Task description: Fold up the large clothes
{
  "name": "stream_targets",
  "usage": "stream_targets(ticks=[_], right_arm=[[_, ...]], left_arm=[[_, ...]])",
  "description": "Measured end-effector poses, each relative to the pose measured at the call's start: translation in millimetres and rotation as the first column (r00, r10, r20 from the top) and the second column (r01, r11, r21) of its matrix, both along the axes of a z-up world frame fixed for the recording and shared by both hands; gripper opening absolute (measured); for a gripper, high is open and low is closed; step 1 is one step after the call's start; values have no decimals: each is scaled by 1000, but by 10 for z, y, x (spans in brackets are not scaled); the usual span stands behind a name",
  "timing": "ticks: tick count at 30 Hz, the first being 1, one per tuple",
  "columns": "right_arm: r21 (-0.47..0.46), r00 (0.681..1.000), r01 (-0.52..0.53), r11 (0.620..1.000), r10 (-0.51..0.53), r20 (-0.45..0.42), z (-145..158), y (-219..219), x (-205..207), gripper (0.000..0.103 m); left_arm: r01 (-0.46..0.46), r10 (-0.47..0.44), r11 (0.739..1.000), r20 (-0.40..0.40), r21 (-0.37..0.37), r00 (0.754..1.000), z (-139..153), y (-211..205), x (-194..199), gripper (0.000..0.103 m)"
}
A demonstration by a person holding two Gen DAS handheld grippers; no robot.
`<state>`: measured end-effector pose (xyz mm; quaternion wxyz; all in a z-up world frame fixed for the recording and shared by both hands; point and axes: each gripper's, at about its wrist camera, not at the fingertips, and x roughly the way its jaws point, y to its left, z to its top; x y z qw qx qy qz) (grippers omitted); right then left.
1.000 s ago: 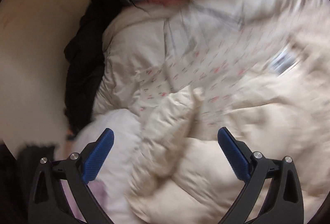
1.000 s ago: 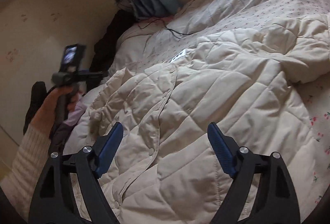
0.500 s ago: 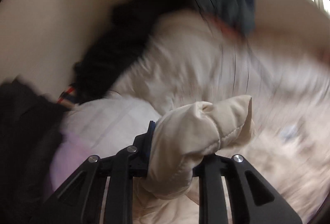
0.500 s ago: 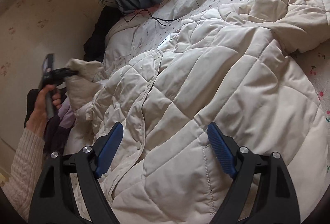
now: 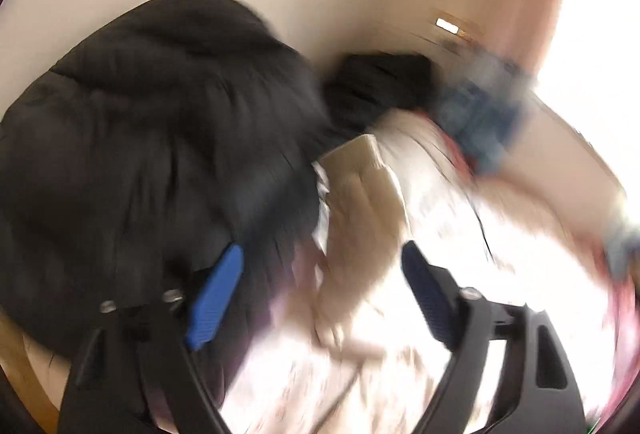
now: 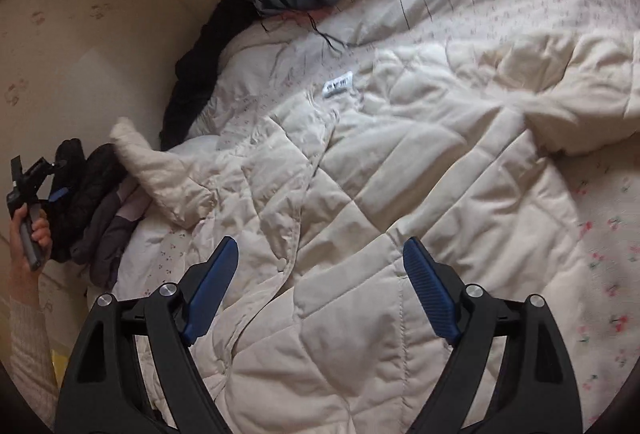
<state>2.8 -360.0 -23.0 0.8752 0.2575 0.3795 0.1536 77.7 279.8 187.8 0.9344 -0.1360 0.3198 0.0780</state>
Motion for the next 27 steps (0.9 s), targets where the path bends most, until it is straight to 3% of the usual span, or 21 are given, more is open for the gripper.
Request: stream_targets(ticks=[2, 4, 6, 9, 11, 13, 16, 19, 21, 23, 25, 27], right_arm=[[-12, 999, 34, 999, -34, -17, 57, -192, -408, 94], [-25, 995, 33, 999, -35, -89, -80, -335, -727, 94], [-26, 980, 44, 999, -48, -195, -294, -483, -995, 94], [28, 954, 13, 1000, -4, -301, -522, -533, -1238, 94], [-8, 937, 5, 1000, -8, -350, -616, -499, -1348, 94], [3, 927, -8, 1000, 9, -375, -688, -452, -1419, 94], [102, 916, -37, 994, 75, -394, -819, -320, -1483, 94], [81, 916, -33, 996, 63, -397, -846, -231, -1487, 94], [101, 926, -35, 994, 70, -371, -827, -230, -1498, 83], [151, 935, -33, 988, 84, -345, -832, -240, -1479, 27], [216, 947, -25, 976, 92, -307, -802, -247, -1438, 19], [269, 962, -22, 963, 93, -256, -716, -233, -1386, 16]], left_arm=[[149, -147, 989, -76, 13, 986, -332, -253, -433, 91], [236, -235, 972, -169, -14, 957, -787, -365, -810, 91], [265, -269, 963, -266, -50, 926, -1267, -373, -1056, 91], [231, -298, 950, -391, -209, 871, -1903, -223, -1275, 91], [198, -306, 937, -406, -286, 861, -2096, -158, -1414, 90], [182, -299, 935, -401, -303, 866, -2164, -130, -1588, 91], [172, -332, 911, -418, -375, 846, -2254, -94, -1660, 91], [171, -369, 890, -447, -423, 815, -2381, -109, -1614, 90], [187, -379, 892, -456, -412, 805, -2451, -182, -1553, 89], [209, -412, 878, -456, -431, 789, -2498, -265, -1508, 70], [217, -420, 877, -464, -428, 780, -2539, -342, -1479, 35], [238, -458, 846, -422, -477, 783, -2506, -402, -1470, 16]])
